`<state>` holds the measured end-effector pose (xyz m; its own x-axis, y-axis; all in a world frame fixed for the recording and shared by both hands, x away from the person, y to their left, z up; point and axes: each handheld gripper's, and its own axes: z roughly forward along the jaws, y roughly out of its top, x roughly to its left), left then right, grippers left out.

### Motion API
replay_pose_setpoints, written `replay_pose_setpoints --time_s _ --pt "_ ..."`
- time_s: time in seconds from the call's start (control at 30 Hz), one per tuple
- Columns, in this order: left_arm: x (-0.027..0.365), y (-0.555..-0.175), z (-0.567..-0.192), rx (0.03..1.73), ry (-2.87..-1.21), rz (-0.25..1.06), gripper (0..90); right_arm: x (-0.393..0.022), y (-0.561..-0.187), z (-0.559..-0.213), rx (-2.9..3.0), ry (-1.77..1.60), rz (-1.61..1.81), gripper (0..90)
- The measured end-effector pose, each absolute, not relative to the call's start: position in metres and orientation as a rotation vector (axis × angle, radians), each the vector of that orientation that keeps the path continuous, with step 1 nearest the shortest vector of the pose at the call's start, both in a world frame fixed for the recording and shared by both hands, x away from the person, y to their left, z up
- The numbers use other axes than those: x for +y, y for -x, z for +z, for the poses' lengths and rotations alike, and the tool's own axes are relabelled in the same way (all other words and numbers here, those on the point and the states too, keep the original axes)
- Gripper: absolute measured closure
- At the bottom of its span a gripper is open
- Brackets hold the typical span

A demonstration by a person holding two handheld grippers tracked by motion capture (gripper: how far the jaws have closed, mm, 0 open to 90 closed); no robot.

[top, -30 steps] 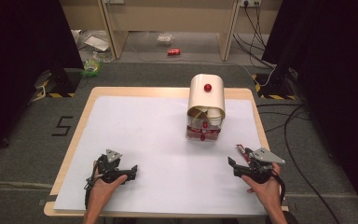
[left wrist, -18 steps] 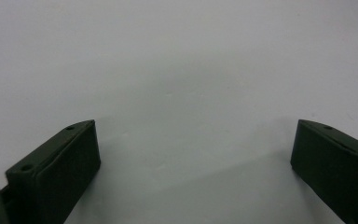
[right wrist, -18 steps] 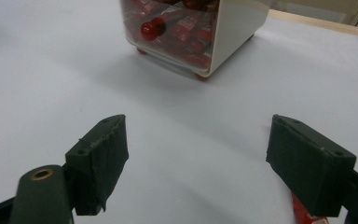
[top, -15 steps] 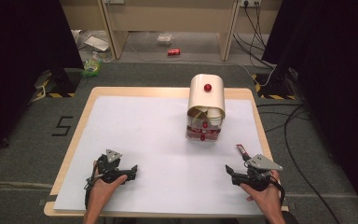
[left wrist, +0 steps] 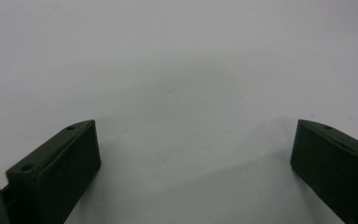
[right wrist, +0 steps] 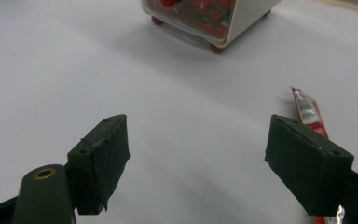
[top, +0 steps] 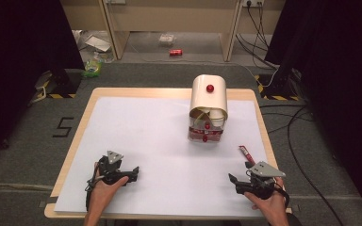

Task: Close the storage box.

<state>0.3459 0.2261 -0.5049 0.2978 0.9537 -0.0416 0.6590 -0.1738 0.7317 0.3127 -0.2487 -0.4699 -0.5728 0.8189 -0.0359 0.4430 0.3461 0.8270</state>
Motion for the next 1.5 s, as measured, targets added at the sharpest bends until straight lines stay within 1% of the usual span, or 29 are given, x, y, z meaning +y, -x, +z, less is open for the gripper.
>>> replay_pose_setpoints --time_s 0.17,0.7,0.77,0.83,1.5 --pt "0.226 -0.346 -0.505 1.436 -1.916 0.579 0.8 -0.257 -0.310 -0.474 2.171 -1.154 1.132 20.7" --pt "0.226 -0.346 -0.505 1.437 -1.916 0.580 0.8 -0.252 -0.308 -0.486 2.309 -1.092 1.060 20.0" --pt "0.226 -0.346 -0.505 1.437 -1.916 0.580 0.8 -0.253 -0.308 -0.488 2.334 -1.090 1.041 18.5" --pt "0.226 -0.346 -0.505 1.437 -1.918 0.580 0.7 -0.251 -0.310 -0.494 2.395 -1.076 0.972 13.9" --pt "0.226 -0.346 -0.505 1.436 -1.921 0.581 0.6 -0.253 -0.311 -0.496 2.390 -1.088 0.996 13.4"
